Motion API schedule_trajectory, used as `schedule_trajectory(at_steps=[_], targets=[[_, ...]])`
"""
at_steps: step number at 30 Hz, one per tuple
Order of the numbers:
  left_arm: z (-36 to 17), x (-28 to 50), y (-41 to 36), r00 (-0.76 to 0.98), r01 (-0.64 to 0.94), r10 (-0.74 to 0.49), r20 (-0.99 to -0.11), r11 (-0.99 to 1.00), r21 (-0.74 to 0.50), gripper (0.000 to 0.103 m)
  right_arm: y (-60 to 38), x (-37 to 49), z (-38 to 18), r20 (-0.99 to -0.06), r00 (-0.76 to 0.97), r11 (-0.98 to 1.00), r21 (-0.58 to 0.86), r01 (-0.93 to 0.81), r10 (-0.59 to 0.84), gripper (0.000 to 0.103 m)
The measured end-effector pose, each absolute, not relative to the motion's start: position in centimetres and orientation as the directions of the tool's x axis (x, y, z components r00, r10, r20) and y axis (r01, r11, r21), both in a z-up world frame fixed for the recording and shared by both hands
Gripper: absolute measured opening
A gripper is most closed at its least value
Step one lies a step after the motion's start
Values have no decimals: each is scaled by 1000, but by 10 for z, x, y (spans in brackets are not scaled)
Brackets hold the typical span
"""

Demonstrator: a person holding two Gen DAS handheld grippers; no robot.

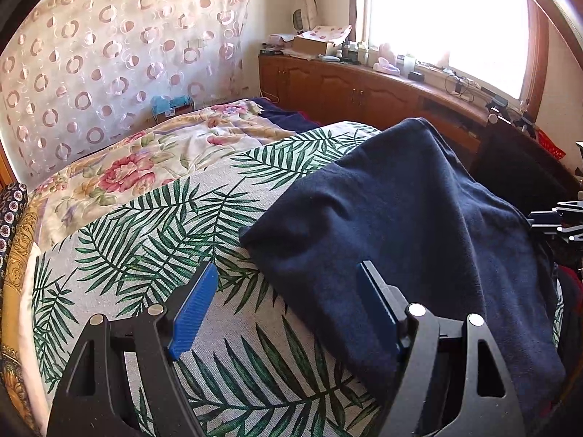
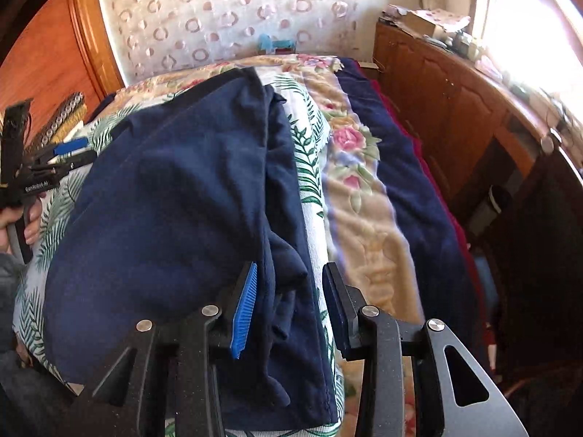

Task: Fold small clothes
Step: 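Grasp the shirt's folded end with the right tool and fold it over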

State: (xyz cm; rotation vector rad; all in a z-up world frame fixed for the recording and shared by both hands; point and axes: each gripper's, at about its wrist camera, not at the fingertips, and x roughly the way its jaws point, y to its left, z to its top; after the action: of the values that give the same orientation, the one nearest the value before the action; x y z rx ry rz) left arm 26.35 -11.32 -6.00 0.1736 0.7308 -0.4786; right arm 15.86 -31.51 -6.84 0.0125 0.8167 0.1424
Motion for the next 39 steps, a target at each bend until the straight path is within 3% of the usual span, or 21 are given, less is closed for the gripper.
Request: schedule_trajectory(at_steps=[5, 6, 7, 8, 17, 18, 25, 28, 30, 32, 33, 39], targets=[[-46, 261, -113, 652, 464, -355, -670, 886, -17, 79, -314, 158, -73, -697, 697, 984, 82, -156, 169, 36], [-42, 260, -112, 658, 462, -354, -664, 887, -15, 79, -314, 152, -75, -696, 693, 980, 81, -182, 187, 19], [-39, 259, -112, 663, 460, -353, -660, 888, -12, 79, -312, 149, -76, -699, 685, 975, 82, -207, 204, 9], [-36, 258, -111, 671, 454, -345, -657, 891, -4, 79, -311, 144, -77, -706, 678, 973, 75, -220, 208, 7], [-39, 282, -101, 664, 437, -328, -672, 899, -6, 79, -334, 97, -56, -658, 728, 981, 102, -165, 191, 6], [-42, 287, -100, 655, 438, -331, -680, 899, -15, 79, -333, 99, -58, -662, 729, 984, 92, -153, 175, 10], [-64, 323, -100, 568, 454, -379, -730, 884, -106, 50, -326, 109, -68, -666, 728, 987, 105, -124, 162, 26], [-71, 334, -109, 532, 474, -387, -753, 873, -114, 47, -331, 111, -71, -676, 717, 985, 120, -120, 170, 27], [-72, 339, -116, 516, 499, -395, -760, 860, -107, 39, -334, 117, -75, -682, 711, 985, 128, -117, 173, 27], [-69, 341, -123, 508, 522, -397, -764, 848, -94, 17, -334, 119, -78, -685, 705, 983, 137, -121, 182, 27], [-67, 341, -125, 510, 528, -392, -766, 845, -81, 12, -334, 120, -80, -687, 703, 983, 140, -122, 185, 27], [-30, 341, -120, 553, 523, -432, -712, 845, -107, 8, -336, 126, -84, -696, 690, 980, 149, -134, 200, 27]])
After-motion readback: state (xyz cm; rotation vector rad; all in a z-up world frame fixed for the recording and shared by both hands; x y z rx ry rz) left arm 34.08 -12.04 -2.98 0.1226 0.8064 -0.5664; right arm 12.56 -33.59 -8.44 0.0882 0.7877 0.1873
